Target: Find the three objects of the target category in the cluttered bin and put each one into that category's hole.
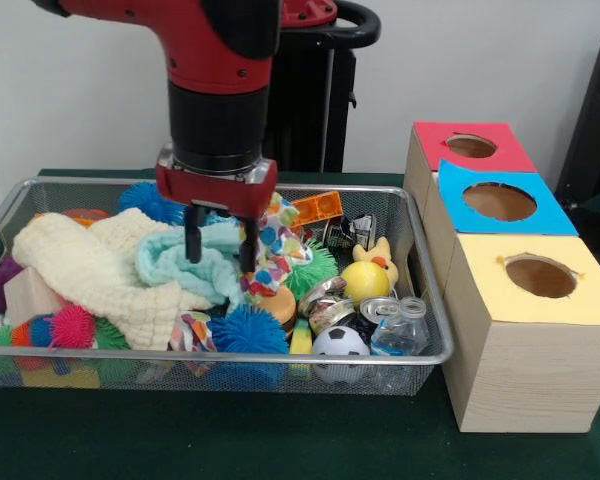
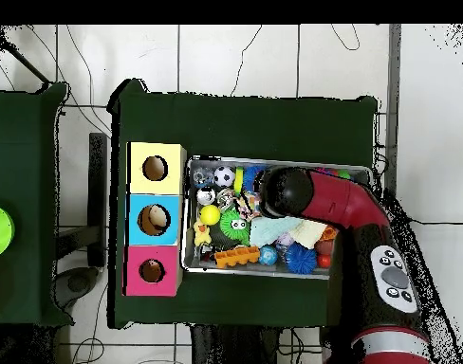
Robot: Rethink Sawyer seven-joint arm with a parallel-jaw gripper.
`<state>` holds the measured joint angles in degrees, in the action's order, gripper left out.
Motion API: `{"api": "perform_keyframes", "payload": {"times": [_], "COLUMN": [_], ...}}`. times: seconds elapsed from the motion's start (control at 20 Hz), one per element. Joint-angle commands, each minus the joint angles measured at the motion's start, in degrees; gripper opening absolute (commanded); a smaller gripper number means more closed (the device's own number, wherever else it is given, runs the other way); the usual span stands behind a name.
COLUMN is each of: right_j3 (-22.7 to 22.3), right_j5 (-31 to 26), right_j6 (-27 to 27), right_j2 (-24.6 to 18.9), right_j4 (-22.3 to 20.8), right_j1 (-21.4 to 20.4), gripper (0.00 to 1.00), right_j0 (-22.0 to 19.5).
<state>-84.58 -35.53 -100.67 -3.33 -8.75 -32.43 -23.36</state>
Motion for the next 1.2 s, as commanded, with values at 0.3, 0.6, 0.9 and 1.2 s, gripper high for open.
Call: {"api": "perform_keyframes", "payload": {"times": [0.3,0.6,0.9,1.2], "right_j3": [3.14,1.09,-1.23,-3.59], "right_j5": [-9.89,-13.24,-16.3,-14.94], "right_j6": [10.93,11.3,10.17,7.14], "right_j2": [-9.1,-11.43,-12.27,-12.93], "right_j4": [-3.66,-3.26,-2.93,-3.01], "right_j1": [0.97,-1.84,-5.58,-6.22], "gripper": [1.0,1.0,1.0,1.0], "right_j0": [-1.61,-2.54,-2.53,-1.47]}}
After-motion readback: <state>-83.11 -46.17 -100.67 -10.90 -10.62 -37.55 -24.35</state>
